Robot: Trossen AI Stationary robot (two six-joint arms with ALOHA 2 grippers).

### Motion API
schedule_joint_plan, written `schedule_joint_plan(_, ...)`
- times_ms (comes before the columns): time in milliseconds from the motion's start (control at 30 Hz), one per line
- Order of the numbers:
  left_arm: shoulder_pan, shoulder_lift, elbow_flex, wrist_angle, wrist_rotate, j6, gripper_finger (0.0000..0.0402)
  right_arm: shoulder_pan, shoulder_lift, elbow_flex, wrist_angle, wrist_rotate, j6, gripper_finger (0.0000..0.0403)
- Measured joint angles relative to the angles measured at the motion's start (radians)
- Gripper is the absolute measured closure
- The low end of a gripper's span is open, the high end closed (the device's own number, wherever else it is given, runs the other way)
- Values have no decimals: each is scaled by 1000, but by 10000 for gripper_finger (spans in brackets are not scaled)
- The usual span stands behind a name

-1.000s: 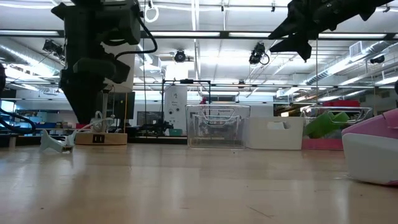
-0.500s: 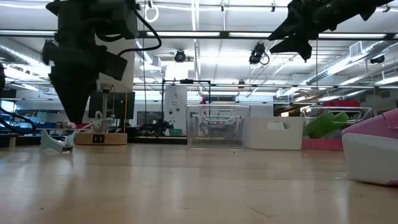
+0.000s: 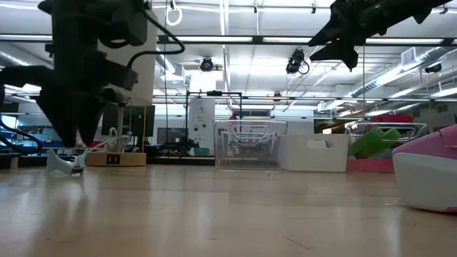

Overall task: Pick and place Stapler, Stapler remover, tape
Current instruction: Put the blue staple remover into the white bin

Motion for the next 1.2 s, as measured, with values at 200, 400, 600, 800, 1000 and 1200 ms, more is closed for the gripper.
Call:
schedule_joint_plan(200,0,0,-61,49,-2,0,216,0,0,0,0,0,0,208)
schedule_joint_plan(400,0,0,-113,163,-4,16,216,0,0,-2,4,0,0,208)
schedule_joint_plan(600,0,0,-156,178,-19,12,237,0,0,-42,32,0,19,208)
schedule_joint_plan(800,0,-4,-158,195,-16,5,356,0,0,-71,75,0,23,208)
schedule_joint_plan(1000,2,-2,-158,215,-9,-51,356,0,0,-75,87,0,23,208)
schedule_joint_plan(1200,1,1,-118,199,-5,-68,356,0,0,-75,87,0,23,208)
